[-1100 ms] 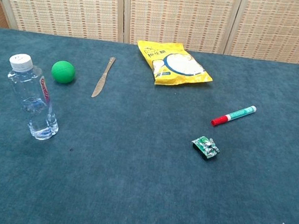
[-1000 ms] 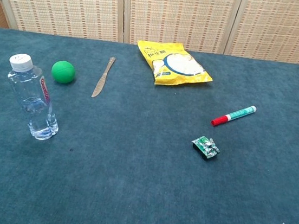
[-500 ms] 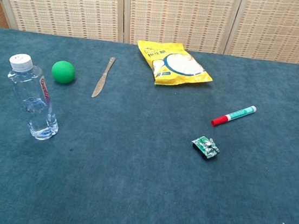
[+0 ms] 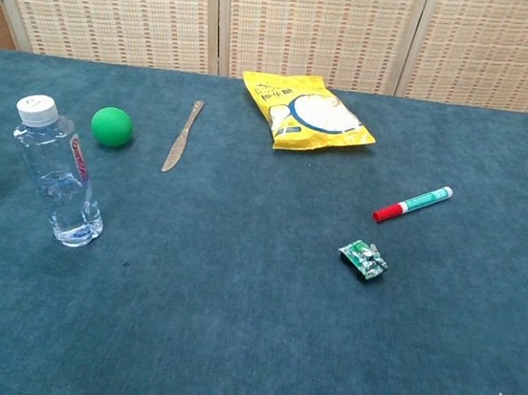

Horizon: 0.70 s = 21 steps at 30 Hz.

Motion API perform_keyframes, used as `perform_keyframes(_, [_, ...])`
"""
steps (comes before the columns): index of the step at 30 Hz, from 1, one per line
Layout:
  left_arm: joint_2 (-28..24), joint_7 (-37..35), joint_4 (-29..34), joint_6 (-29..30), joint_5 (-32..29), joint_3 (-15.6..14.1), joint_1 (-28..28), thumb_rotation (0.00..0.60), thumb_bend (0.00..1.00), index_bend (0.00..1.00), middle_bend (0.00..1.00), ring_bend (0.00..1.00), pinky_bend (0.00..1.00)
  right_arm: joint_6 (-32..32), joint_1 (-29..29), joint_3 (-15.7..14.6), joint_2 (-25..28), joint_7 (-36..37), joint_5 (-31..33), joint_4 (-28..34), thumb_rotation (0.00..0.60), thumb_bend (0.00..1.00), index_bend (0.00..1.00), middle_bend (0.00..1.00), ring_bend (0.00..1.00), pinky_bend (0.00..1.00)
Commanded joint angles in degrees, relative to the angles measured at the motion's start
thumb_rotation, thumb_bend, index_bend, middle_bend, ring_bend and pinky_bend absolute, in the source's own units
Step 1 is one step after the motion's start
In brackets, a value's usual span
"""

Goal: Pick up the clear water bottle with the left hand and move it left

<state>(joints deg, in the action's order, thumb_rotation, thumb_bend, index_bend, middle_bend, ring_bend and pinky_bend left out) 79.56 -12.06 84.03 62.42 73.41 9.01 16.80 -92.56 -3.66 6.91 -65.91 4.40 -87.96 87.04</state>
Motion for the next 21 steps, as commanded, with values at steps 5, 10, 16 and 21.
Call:
perform_keyframes(5, [0.9, -15.5, -1.0, -2.8, 2.8, 0.8, 2.1, 0.6, 0.4, 0.0, 0.0, 0.0, 0.1, 1.9, -0.7, 0.1, 0.1, 0.5, 0.7, 0.2, 0.6, 0.2, 0.0, 0.03, 0.0, 0.2])
perform_keyframes(10, [1.2, -20.7, -1.8, -4.8, 4.4, -0.2, 3.1, 0.6, 0.4, 0.0, 0.0, 0.0, 0.1, 2.0, -0.8, 0.2, 0.2, 0.7, 0.8, 0.3, 0.6, 0.2, 0.0, 0.03, 0.0, 0.2])
perform_keyframes(16, [3.6, -25.4, -3.8, -5.2, 5.1, -0.4, 4.3, 0.6, 0.4, 0.0, 0.0, 0.0, 0.1, 2.1, -0.9, 0.5, 0.0, 0.7, 1.3, 0.2, 0.6, 0.2, 0.0, 0.03, 0.0, 0.2])
perform_keyframes(21, [6.1, -28.4, -5.7, -4.0, 5.8, -0.3, 4.7, 0.6, 0.4, 0.0, 0.0, 0.0, 0.1, 2.6, -1.0, 0.4, 0.2, 0.7, 1.4, 0.3, 0.6, 0.2, 0.0, 0.03, 0.0, 0.2])
